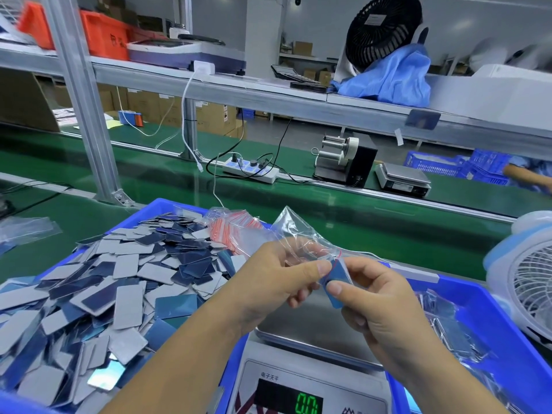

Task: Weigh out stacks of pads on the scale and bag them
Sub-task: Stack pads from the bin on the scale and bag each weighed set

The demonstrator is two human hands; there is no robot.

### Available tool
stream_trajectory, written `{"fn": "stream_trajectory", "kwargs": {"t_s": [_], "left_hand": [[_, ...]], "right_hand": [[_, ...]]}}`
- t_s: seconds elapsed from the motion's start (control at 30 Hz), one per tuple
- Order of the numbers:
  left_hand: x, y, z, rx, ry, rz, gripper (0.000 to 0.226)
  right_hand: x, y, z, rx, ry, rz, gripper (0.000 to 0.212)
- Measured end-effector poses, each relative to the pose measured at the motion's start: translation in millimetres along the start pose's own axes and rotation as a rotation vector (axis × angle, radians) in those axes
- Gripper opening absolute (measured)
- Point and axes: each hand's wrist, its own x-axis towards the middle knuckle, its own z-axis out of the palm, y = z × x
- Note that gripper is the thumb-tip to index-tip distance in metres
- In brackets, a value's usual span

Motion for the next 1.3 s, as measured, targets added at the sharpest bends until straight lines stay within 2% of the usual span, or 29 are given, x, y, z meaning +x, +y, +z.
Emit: {"fn": "stream_trajectory", "kwargs": {"t_s": [0.23,0.3,0.33,0.4,0.47,0.6,0.67,0.73,0.8,0.87,1.03,1.1,1.13,1.2,1.27,1.3], "left_hand": [[0,-1,1,0.072,-0.037,0.009,0.018],[-2,0,3,0.095,-0.051,-0.001,0.01],[-2,1,4,0.079,-0.056,-0.012,0.004],[-1,2,3,-0.002,-0.037,-0.025,0.015],[-1,5,3,-0.123,0.015,-0.031,0.011],[2,4,2,-0.264,0.061,0.027,0.015],[3,2,1,-0.228,0.038,0.034,0.011],[1,0,2,-0.097,0.006,0.023,0.004],[0,-5,3,0.046,-0.035,0.015,0.013],[0,-6,6,0.092,-0.036,0.011,0.02],[3,-8,5,0.07,0.042,0.015,0.008],[2,-10,5,0.099,0.007,0.002,0.005],[1,-9,6,0.106,-0.036,-0.012,0.006],[2,-9,5,0.049,-0.064,-0.054,0.021],[5,-10,1,-0.016,0.012,-0.072,0.025],[7,-12,0,0.012,0.041,-0.057,0.026]], "right_hand": [[-1,-1,1,0.023,0.017,0.015,0.037],[-1,-1,1,0.039,0.058,-0.012,0.037],[-1,-1,1,0.052,0.067,-0.024,0.038],[-2,0,2,0.093,0.046,-0.055,0.041],[-3,0,2,0.135,0.035,-0.08,0.041],[-2,-1,4,0.131,0.085,-0.062,0.028],[-3,-1,7,0.158,0.093,-0.052,0.014],[-5,0,9,0.157,0.118,-0.071,0.01],[-6,0,11,0.145,0.14,-0.083,0.008],[-6,3,13,0.137,0.141,-0.076,0.011],[-8,4,11,0.242,0.019,-0.015,0.019],[-7,2,13,0.189,0.074,-0.036,0.012],[-5,3,12,0.155,0.126,-0.057,0.016],[-2,4,7,0.076,0.22,-0.109,0.013],[-1,3,0,-0.126,0.271,-0.181,0.006],[0,4,-4,-0.297,0.293,-0.237,0.013]]}}
